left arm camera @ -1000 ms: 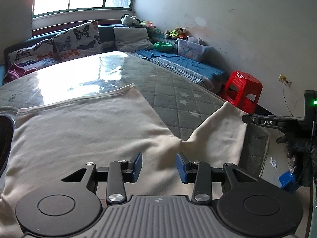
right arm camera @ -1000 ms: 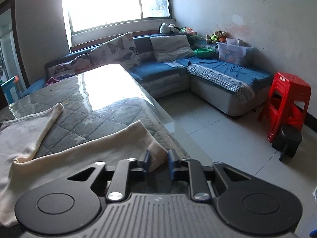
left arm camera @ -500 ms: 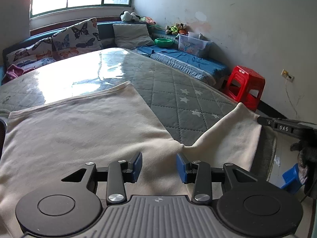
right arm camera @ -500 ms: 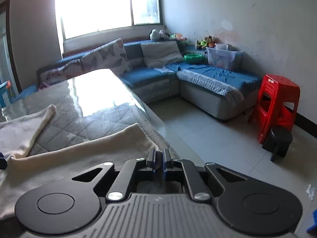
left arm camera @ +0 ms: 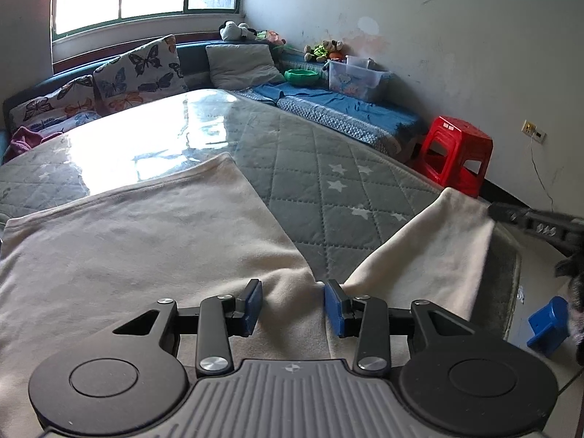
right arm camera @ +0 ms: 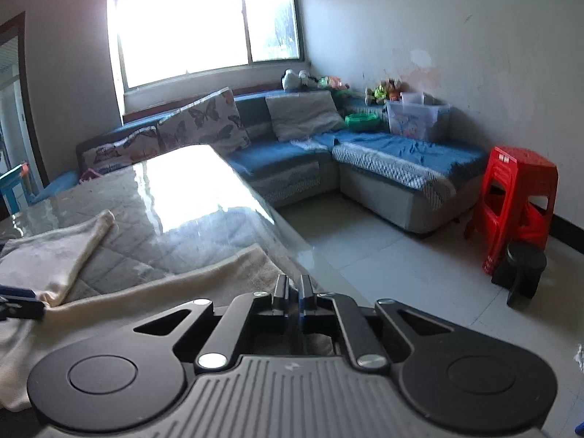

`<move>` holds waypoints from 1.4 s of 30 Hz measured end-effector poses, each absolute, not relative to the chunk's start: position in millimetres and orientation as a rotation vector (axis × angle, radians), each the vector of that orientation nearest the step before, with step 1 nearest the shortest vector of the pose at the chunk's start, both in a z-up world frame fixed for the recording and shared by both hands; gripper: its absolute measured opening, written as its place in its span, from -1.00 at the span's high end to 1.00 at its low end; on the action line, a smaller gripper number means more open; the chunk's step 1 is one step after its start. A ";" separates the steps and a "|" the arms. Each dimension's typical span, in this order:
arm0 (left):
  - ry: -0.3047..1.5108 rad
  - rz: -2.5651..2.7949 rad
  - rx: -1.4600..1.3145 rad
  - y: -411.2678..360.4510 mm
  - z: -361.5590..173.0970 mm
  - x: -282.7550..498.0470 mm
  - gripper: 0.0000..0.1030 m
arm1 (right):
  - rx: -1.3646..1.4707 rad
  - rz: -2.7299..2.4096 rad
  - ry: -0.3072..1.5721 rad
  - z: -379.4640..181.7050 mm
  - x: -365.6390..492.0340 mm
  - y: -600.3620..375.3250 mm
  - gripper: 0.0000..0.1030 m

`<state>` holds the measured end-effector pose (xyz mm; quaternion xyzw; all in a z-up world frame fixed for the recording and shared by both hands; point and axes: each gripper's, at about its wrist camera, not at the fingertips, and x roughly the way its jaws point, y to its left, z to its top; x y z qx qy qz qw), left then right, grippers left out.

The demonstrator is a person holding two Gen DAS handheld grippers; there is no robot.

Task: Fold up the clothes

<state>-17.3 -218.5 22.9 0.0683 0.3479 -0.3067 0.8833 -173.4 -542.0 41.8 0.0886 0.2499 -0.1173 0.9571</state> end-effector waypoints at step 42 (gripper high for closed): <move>0.642 -0.575 -0.004 -157.4 52.5 -31.1 0.12 | 0.056 0.031 0.260 178.0 -200.6 -460.6 0.93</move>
